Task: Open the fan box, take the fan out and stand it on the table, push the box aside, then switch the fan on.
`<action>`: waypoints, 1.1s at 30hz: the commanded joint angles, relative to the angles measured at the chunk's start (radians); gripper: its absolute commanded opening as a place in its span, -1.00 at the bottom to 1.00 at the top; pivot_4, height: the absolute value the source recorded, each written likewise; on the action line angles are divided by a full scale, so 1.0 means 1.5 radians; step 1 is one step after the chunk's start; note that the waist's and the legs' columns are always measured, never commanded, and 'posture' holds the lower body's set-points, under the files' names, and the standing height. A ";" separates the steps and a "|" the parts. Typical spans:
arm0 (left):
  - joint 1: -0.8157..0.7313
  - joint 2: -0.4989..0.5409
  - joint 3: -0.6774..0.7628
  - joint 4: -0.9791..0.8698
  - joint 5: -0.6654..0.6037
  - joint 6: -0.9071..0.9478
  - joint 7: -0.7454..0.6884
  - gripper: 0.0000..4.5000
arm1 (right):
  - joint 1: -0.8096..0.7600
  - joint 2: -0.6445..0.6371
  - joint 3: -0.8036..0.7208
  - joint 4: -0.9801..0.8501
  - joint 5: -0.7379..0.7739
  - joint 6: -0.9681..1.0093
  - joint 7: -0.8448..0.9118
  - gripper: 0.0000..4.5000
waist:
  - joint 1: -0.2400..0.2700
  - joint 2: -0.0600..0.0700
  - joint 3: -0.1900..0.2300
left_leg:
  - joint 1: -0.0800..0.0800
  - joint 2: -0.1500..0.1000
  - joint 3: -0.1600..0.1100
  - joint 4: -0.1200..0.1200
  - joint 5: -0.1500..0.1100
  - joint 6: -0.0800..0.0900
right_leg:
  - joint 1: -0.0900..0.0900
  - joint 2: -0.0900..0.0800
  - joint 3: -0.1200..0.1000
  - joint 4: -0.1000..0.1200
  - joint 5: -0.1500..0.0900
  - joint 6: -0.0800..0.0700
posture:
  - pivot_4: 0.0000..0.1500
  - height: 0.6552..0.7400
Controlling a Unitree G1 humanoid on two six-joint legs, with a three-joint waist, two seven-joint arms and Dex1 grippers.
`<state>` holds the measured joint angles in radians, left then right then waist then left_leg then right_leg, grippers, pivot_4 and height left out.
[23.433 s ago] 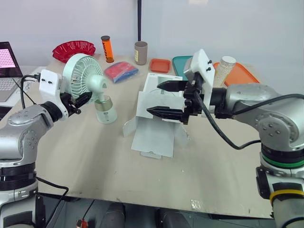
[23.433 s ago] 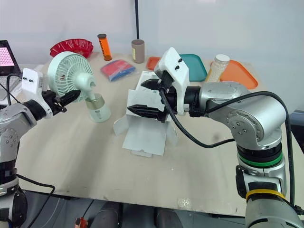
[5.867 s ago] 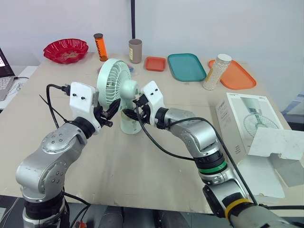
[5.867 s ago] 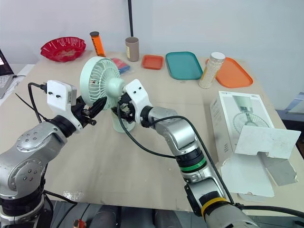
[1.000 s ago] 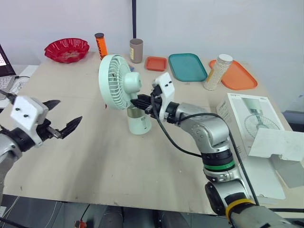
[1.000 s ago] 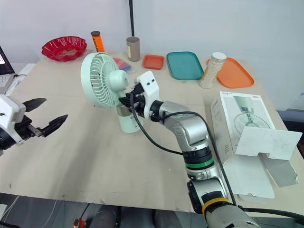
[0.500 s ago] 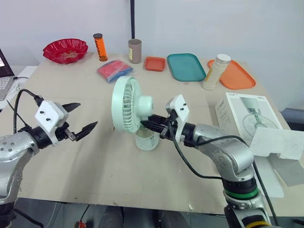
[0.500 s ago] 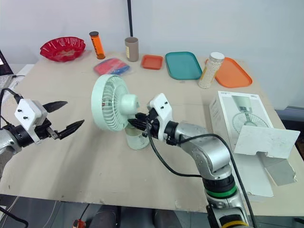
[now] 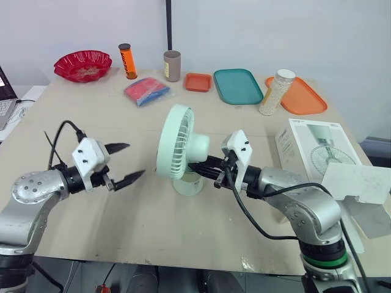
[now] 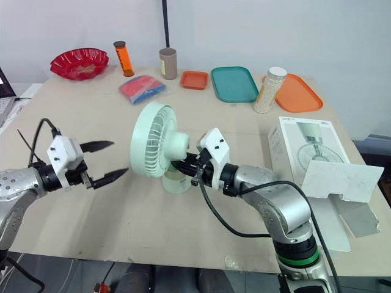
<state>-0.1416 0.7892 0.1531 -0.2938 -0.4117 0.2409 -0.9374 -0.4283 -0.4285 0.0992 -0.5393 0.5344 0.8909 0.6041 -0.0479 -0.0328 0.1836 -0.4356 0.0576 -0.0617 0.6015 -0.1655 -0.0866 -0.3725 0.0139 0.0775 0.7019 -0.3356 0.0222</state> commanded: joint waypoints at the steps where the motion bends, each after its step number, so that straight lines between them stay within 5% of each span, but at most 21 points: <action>1: -0.027 0.013 -0.026 0.051 0.015 -0.059 -0.070 0.97 | -0.001 -0.021 0.008 -0.018 0.021 -0.012 0.034 -0.55 | 0.000 0.000 0.000 | 0.000 0.000 0.000 0.000 0.000 0.000 | 0.000 0.000 0.000 0.000 0.000 0.000 | 1.00 1.00; 15: -0.162 -0.051 -0.112 0.183 0.048 -0.084 -0.118 0.97 | -0.058 -0.057 0.006 0.016 0.046 -0.005 0.086 -0.55 | 0.000 0.000 0.000 | -0.001 -0.001 0.000 0.001 0.000 0.000 | 0.000 0.000 0.000 0.000 0.000 0.000 | 1.00 1.00; 33: -0.121 -0.066 -0.123 0.121 0.034 -0.047 -0.130 0.97 | -0.049 -0.124 0.004 -0.028 0.103 0.031 0.134 -0.55 | 0.001 0.000 0.000 | -0.001 -0.001 -0.001 0.002 0.000 0.001 | 0.000 0.000 0.000 0.000 0.000 0.001 | 1.00 1.00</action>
<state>-0.3267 0.6835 -0.0360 -0.0676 -0.3379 0.1634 -1.1258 -0.5027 -0.6121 0.1274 -0.5310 0.6565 0.9383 0.8021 -0.0472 -0.0326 0.1834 -0.4370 0.0567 -0.0626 0.6040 -0.1661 -0.0853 -0.3721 0.0137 0.0770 0.7025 -0.3359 0.0229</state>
